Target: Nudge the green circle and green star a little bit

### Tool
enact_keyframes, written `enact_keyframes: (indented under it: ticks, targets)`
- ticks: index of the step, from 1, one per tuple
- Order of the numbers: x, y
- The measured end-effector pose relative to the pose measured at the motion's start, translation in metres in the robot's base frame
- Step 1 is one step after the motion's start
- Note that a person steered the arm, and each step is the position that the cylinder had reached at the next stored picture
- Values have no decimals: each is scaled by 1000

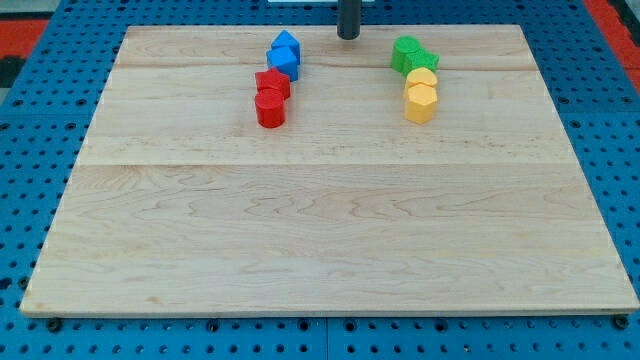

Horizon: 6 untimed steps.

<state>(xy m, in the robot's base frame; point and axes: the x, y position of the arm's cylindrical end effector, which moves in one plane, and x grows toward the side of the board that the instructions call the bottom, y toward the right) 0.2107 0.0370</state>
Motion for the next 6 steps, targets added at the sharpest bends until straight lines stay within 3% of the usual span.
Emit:
enact_keyframes:
  ticks: [3,4,6]
  targets:
    - [19,64]
    - [29,65]
    - [4,52]
